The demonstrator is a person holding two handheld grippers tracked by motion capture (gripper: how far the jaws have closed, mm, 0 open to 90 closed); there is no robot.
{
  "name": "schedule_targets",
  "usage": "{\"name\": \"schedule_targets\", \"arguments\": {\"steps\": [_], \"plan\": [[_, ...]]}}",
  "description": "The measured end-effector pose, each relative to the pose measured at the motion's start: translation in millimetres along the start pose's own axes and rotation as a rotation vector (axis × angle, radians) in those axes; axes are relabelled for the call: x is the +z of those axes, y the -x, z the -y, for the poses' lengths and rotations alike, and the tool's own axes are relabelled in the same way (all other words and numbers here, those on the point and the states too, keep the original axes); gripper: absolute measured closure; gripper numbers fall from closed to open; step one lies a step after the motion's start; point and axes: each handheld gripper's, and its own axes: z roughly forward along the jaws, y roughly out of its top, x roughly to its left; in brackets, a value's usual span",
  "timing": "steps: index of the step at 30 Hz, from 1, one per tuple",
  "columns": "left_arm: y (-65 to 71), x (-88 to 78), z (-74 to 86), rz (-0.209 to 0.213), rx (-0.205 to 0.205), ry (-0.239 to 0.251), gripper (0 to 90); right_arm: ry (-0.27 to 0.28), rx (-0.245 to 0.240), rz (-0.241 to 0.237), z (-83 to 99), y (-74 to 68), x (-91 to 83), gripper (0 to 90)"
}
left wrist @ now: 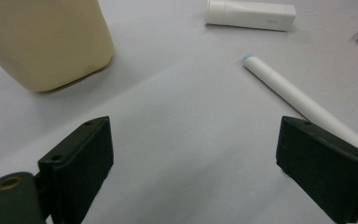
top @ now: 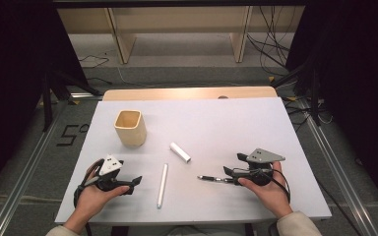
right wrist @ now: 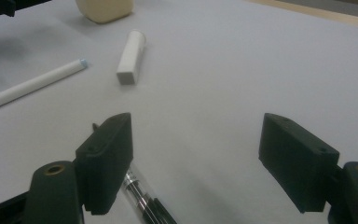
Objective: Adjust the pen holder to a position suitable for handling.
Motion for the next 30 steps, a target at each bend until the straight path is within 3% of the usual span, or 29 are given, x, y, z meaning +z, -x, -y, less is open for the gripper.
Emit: {"name": "schedule_targets", "arguments": {"steps": [30], "plan": [[-2.2, -0.2, 1.0, -0.006, -0.004, -0.004, 12.4, 0.0, -0.006, -0.002, 0.0, -0.1, 0.4, 26.0]]}}
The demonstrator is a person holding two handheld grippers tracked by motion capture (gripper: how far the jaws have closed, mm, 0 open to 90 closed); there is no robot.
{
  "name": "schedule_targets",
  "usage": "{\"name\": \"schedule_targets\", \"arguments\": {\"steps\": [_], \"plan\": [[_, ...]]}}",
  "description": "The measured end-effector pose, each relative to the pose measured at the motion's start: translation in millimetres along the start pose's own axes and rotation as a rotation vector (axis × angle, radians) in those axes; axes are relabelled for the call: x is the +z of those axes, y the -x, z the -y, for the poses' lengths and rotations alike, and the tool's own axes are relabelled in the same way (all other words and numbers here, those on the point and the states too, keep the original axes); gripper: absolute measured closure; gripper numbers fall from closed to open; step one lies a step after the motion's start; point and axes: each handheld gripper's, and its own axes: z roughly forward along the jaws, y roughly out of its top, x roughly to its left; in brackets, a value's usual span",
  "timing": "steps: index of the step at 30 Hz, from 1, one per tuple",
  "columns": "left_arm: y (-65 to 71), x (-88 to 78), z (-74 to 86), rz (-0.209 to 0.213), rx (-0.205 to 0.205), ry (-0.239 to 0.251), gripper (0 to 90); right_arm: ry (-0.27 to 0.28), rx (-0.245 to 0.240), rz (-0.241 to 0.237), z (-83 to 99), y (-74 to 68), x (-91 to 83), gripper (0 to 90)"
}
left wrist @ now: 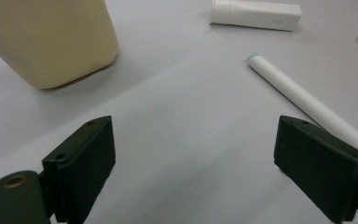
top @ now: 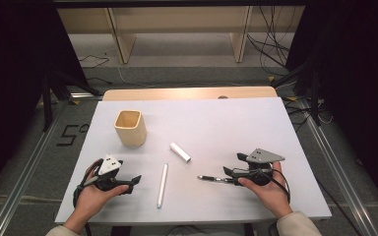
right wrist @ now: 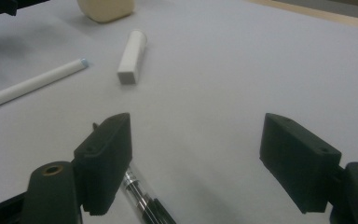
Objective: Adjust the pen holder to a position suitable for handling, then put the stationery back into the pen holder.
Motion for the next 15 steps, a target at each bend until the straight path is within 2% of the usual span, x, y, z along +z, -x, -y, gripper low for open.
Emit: {"name": "schedule_targets", "arguments": {"steps": [15], "plan": [[0.0, -0.1, -0.2, 0.002, 0.001, 0.0, 12.9, 0.0, -0.01, -0.001, -0.2, -0.6, 0.2, 26.1]]}}
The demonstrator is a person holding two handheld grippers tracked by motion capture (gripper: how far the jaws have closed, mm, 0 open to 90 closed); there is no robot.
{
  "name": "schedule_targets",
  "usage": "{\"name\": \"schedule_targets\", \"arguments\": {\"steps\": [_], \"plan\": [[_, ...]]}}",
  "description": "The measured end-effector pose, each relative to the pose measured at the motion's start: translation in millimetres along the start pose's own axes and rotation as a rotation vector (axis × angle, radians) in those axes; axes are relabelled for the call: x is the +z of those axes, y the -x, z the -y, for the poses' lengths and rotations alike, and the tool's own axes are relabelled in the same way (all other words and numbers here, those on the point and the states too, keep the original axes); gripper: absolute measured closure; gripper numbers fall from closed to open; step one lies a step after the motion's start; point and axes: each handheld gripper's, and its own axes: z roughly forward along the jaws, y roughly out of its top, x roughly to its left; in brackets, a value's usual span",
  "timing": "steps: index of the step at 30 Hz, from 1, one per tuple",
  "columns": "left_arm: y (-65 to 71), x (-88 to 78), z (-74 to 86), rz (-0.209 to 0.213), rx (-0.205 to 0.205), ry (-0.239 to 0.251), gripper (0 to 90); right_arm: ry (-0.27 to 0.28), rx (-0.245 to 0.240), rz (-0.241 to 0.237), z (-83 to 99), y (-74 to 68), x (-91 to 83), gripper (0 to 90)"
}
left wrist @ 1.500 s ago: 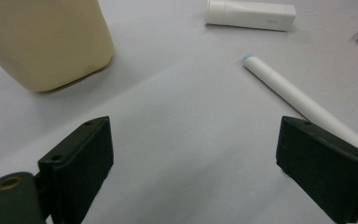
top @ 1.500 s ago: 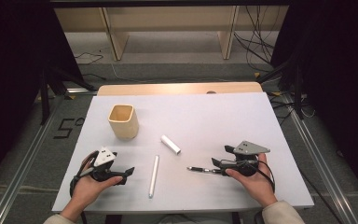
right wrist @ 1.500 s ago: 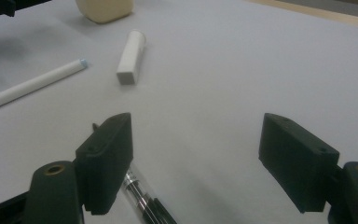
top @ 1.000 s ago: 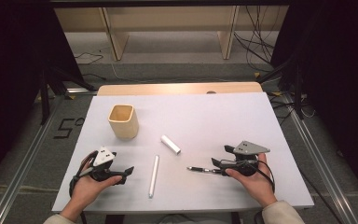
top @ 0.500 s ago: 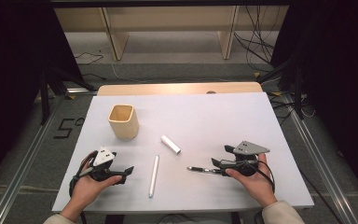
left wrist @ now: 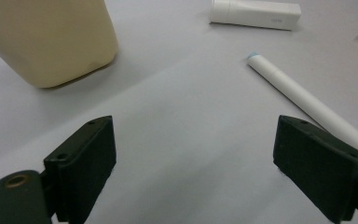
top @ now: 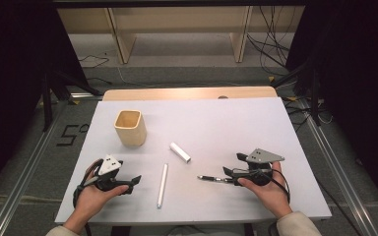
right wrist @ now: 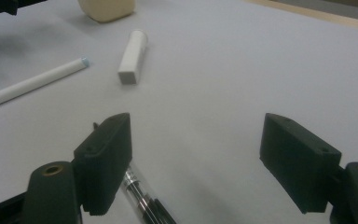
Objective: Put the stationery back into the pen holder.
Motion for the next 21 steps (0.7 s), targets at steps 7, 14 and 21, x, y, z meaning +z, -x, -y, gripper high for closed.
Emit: {"name": "schedule_targets", "arguments": {"steps": [7, 14, 21], "plan": [[0.8, 2.3, -0.2, 0.005, 0.001, -0.001, 13.5, -0.002, -0.001, 0.006, 0.6, 0.7, 0.0, 27.4], [1.1, -0.1, 0.8, 0.0, 0.002, 0.001, 14.0, -0.003, -0.011, 0.006, -0.1, 0.2, 0.4, 28.9], [1.7, 0.0, 0.7, 0.005, 0.005, -0.001, 14.3, -0.004, -0.017, 0.012, -1.9, 1.1, -0.3, 31.3]]}}
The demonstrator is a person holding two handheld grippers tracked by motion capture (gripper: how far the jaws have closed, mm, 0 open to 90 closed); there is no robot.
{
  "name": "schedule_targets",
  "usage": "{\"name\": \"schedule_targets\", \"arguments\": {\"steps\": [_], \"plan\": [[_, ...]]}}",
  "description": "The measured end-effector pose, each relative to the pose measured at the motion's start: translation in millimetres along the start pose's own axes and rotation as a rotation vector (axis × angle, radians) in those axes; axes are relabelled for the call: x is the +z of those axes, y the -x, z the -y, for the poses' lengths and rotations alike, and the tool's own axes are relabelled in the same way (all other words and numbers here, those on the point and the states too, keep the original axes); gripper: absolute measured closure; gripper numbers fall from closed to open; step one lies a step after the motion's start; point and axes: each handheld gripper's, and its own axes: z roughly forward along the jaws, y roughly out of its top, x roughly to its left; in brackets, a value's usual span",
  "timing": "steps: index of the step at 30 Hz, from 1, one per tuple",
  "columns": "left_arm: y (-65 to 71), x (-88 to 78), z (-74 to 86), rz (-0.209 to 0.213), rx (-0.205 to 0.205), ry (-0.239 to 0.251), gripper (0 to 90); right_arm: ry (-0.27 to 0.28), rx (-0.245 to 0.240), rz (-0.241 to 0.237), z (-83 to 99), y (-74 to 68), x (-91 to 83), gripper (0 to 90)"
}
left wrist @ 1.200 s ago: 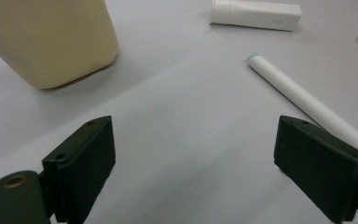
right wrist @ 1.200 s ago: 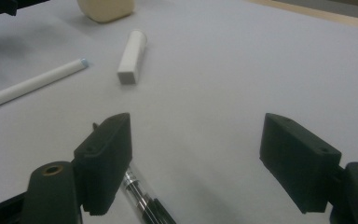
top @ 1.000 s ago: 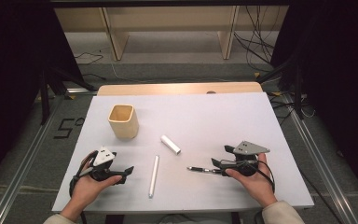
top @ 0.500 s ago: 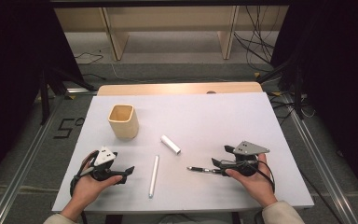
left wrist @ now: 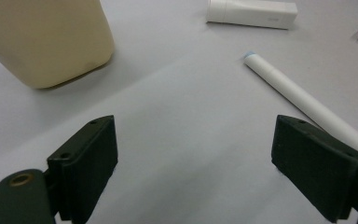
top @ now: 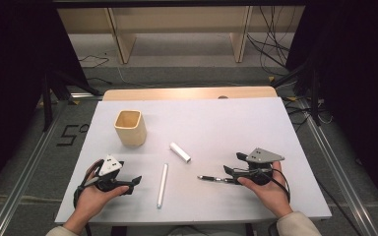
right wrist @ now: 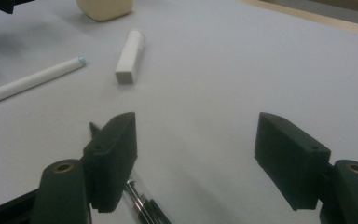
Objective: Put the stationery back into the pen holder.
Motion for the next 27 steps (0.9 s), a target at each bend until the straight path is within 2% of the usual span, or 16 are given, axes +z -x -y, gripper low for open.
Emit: {"name": "schedule_targets", "arguments": {"steps": [4, 5, 9, 12, 17, 18, 19, 22, 23, 27], "plan": [[-0.1, 0.5, 0.1, 0.003, -0.003, -0.001, 14.4, -0.006, -0.003, 0.004, -1.8, 0.4, 0.0, 33.0], [0.2, 0.6, 0.3, 0.003, -0.005, 0.0, 14.4, -0.011, -0.022, 0.012, -4.5, 1.3, -0.7, 35.2], [0.0, 0.8, 0.2, 0.003, -0.006, 0.001, 14.5, -0.036, -0.033, 0.031, -9.4, 5.2, -0.7, 42.3], [0.8, 1.6, -0.2, 0.004, -0.006, 0.003, 14.8, -0.082, -0.028, 0.042, -11.5, 7.0, 1.2, 55.4], [1.2, 1.6, -0.4, 0.005, -0.007, 0.006, 14.9, -0.205, -0.039, 0.017, -9.9, 6.2, 5.0, 80.4], [1.2, 1.6, -0.4, 0.005, -0.007, 0.006, 15.0, -0.205, -0.039, 0.017, -9.9, 6.2, 5.0, 80.4], [1.1, 1.5, -0.5, 0.004, -0.006, 0.006, 15.0, -0.252, -0.034, 0.017, -9.0, 6.0, 5.9, 90.0], [1.0, 1.4, -0.4, 0.003, -0.005, 0.006, 15.0, -0.308, -0.01, 0.005, -8.6, 7.4, 5.2, 90.0], [0.8, 1.2, -0.4, 0.002, -0.005, 0.004, 15.0, -0.308, -0.01, 0.005, -8.6, 7.4, 5.2, 90.0], [0.2, 1.2, -0.3, 0.003, -0.006, 0.003, 15.1, -0.385, 0.046, -0.004, -6.9, 7.6, 3.3, 90.0]]}}
